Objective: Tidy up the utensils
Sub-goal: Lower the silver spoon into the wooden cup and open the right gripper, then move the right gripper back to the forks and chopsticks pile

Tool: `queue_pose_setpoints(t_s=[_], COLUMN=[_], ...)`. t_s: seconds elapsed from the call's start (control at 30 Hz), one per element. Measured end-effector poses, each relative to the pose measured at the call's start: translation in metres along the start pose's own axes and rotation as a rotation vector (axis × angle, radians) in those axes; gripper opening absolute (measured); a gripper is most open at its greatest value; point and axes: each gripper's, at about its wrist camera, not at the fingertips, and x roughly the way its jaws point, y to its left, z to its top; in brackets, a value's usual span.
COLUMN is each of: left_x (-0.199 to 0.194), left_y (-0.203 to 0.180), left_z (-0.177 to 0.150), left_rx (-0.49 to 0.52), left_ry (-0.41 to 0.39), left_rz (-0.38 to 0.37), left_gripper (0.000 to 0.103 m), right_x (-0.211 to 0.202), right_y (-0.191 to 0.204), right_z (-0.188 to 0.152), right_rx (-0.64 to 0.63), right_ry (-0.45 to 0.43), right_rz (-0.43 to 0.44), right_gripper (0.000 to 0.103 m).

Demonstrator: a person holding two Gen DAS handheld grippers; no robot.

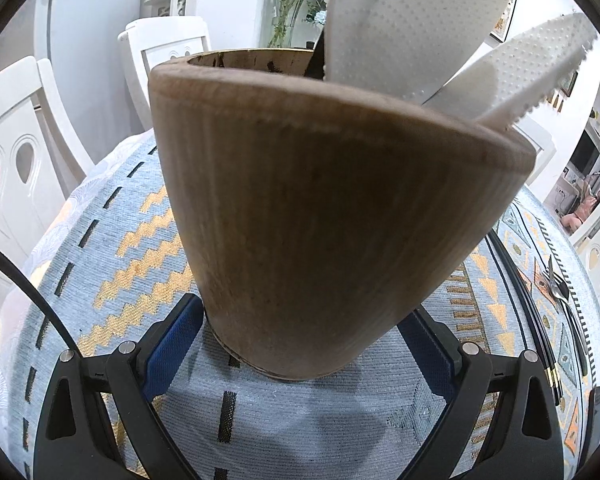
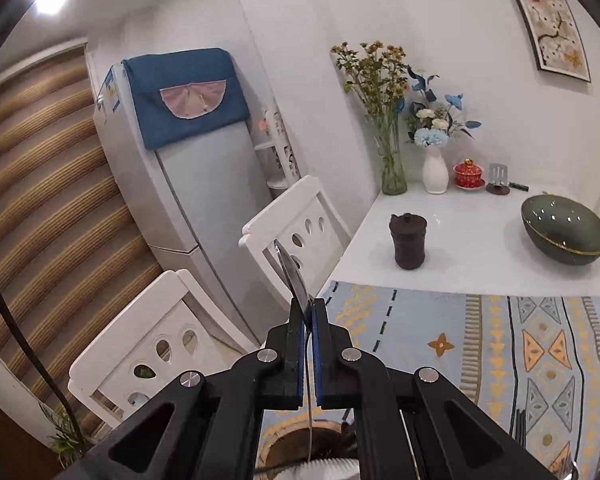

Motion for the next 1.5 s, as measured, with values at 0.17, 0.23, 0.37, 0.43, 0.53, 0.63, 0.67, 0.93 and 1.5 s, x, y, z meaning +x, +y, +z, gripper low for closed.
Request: queue_pose_setpoints(t_s=[0.17,0.23,0.37,0.43,0.53,0.63,0.67,0.93,1.5], left_x=[0.0,0.001,0.001,0.001,0.001,0.001,0.0,0.003,0.007], left_y=[0.0,0.001,0.0,-0.001,-0.002,-0.001,-0.001,-0.002,-0.006], left_z=[0.0,0.0,-0.002,-0.002,-0.002,-0.002,-0.002,-0.002,0.003], left_rx=[0.0,0.001,0.002,0.003,0.004,0.003,0.003,0.003,0.007], left_ry=[-0.002,-0.001,0.002,0.002,0.003,0.003,0.002,0.013,0.027], left_rz=[0.0,0.001,0.002,0.004,0.004,0.003,0.004,0.008,0.021], left_gripper=[0.097,0.097,0.097,0.097,0.097,0.097,0.097,0.097,0.097], right_x=[-0.011,-0.022,-0.06,-0.085,-0.111,-0.136,-0.147,-0.191,-0.124], right_y=[-0.007,-0.015,-0.034,-0.042,-0.053,-0.077,-0.089,-0.155,-0.256], right_z=[-0.003,0.001,0.015,0.026,0.038,0.043,0.043,0.019,-0.119], right_rx=[0.014,0.055,0.15,0.166,0.153,0.192,0.218,0.283,0.422], right_ry=[0.106,0.141,0.048,-0.025,-0.076,-0.109,-0.119,-0.045,0.483], right_rz=[0.017,0.03,0.092,0.111,0.055,-0.006,-0.026,-0.31,-0.532], right_gripper=[0.011,0.016,0.053,0.054,0.054,0.054,0.054,0.063,0.03])
